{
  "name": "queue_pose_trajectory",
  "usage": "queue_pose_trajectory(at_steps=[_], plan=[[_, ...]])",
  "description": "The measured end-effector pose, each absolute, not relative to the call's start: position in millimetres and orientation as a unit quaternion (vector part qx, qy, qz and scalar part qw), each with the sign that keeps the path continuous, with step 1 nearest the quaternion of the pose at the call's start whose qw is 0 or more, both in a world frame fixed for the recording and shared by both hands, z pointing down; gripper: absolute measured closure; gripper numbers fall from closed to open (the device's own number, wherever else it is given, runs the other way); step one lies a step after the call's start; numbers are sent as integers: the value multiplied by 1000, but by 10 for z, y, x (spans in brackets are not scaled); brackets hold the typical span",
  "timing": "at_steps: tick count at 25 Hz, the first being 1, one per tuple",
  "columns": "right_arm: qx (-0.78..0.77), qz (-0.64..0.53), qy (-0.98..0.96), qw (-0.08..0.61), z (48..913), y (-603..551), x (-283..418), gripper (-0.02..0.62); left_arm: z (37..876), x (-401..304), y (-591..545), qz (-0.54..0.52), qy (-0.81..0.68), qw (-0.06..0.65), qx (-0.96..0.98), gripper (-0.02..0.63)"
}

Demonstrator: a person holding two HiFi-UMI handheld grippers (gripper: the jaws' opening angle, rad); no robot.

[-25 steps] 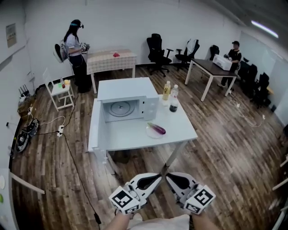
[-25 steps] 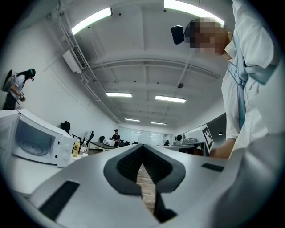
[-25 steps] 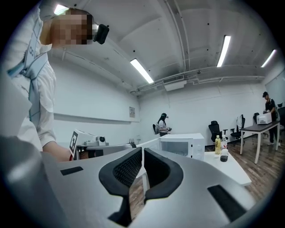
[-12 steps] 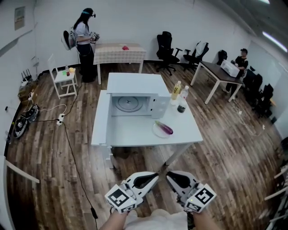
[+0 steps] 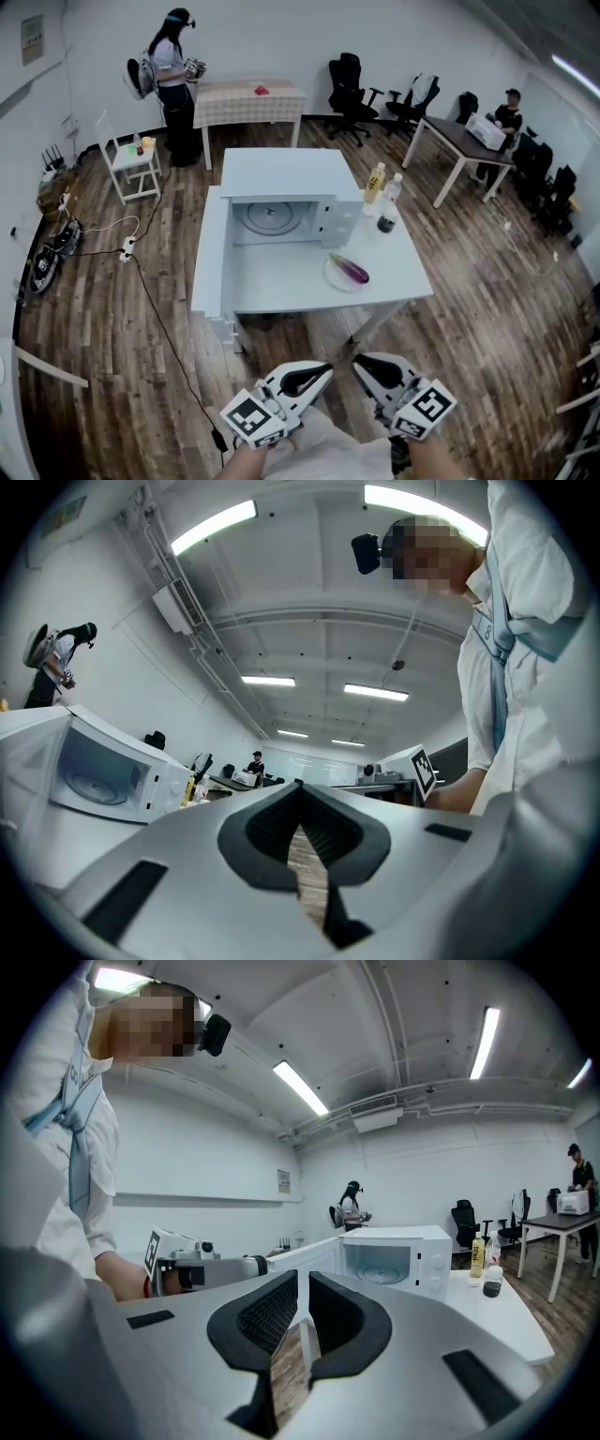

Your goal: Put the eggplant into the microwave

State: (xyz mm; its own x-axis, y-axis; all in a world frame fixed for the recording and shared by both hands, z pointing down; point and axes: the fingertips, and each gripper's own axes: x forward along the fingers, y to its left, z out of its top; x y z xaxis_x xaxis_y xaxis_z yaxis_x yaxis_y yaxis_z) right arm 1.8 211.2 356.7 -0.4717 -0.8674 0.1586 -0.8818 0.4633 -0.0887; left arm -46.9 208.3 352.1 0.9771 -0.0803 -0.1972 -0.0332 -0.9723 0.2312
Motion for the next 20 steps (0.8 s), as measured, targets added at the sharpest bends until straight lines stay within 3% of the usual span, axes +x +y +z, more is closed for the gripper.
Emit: queue_pose_trajectory(at_steps=[20], plan=[[449,93,-885,82,3788,151,691,552,3555,15,284,-81,-103,128,983,603]])
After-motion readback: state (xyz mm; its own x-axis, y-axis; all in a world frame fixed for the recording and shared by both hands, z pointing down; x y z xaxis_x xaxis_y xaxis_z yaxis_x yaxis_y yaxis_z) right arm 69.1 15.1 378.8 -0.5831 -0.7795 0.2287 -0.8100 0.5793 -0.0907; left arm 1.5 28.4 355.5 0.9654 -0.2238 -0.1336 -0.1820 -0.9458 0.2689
